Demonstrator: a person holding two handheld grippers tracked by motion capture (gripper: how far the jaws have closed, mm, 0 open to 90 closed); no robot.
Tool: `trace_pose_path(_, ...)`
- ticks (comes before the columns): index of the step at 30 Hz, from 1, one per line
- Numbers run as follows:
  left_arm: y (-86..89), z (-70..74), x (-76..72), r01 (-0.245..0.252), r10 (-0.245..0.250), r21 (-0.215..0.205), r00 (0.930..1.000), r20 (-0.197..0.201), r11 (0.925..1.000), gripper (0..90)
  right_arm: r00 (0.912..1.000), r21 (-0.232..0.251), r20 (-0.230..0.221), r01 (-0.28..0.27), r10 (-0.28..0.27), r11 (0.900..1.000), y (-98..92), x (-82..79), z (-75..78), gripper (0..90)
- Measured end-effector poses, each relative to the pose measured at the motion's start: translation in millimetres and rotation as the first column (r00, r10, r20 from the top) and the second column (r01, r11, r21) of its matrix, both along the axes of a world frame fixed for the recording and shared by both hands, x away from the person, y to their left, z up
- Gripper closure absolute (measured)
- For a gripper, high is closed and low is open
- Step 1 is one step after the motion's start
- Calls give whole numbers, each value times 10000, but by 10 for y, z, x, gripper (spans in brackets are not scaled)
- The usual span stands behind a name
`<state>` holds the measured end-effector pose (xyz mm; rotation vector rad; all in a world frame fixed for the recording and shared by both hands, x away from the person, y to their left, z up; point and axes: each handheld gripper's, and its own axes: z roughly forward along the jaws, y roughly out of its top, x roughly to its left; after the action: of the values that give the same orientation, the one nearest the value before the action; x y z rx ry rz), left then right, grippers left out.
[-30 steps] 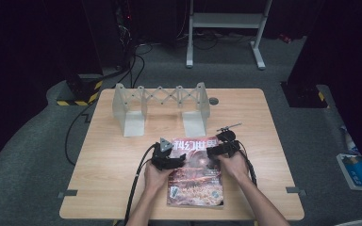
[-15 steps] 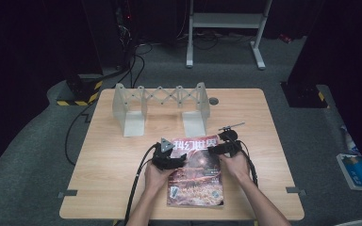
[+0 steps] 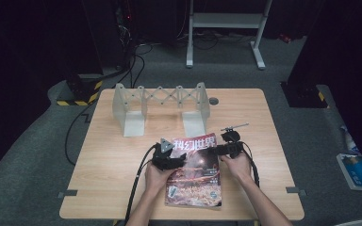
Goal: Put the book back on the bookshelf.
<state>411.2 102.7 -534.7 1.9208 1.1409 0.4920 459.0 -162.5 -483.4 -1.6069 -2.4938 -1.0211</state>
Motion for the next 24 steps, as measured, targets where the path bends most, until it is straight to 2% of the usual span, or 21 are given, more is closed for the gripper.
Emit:
trace_pose_path(2, -2, 0, -2, -13, 13, -12, 10000, -7, 10000, 249, 9997, 30, 186, -150, 149, 9999, 55, 14, 5, 523)
trace_pose_path(3, 0, 0, -1, -7, 7, -1, 10000, -1, 10000, 250, 9998, 159, 26, -189, 189, 9997, 94, 30, -6, 525)
trace_pose_path(6, 0, 0, -1, -11, 11, -3, 10000, -5, 10000, 250, 9976, 107, -245, -641, 643, 9979, 260, 28, -75, 537)
trace_pose_path(7, 1, 0, -1, -5, 5, -1, 10000, -7, 10000, 250, 9957, -28, -314, -875, 873, 9962, 322, 12, -96, 537)
trace_pose_path(9, 2, 0, -1, -10, 10, -8, 10000, -4, 10000, 250, 9935, -396, -138, -1137, 1132, 9927, 402, -19, -106, 540)
trace_pose_path(15, 11, -1, 0, 25, -25, -96, 10000, -43, 10000, 252, 9933, 41, -474, -1053, 1054, 9944, 350, 24, -122, 606)
trace_pose_path(20, 52, 10, 10, -62, 58, -209, 9998, -186, 9998, 250, 9882, -20, -248, -1510, 1509, 9885, 323, 18, -124, 769)
trace_pose_path(22, 71, 13, 14, -68, 53, -440, 9994, -333, 9990, 235, 9856, 102, -88, -1687, 1688, 9856, 303, 1, -113, 821)
trace_pose_path(24, 80, 16, 16, 1, -20, -496, 9993, -386, 9988, 214, 9809, 89, 217, -1933, 1931, 9811, 296, -35, -89, 850)
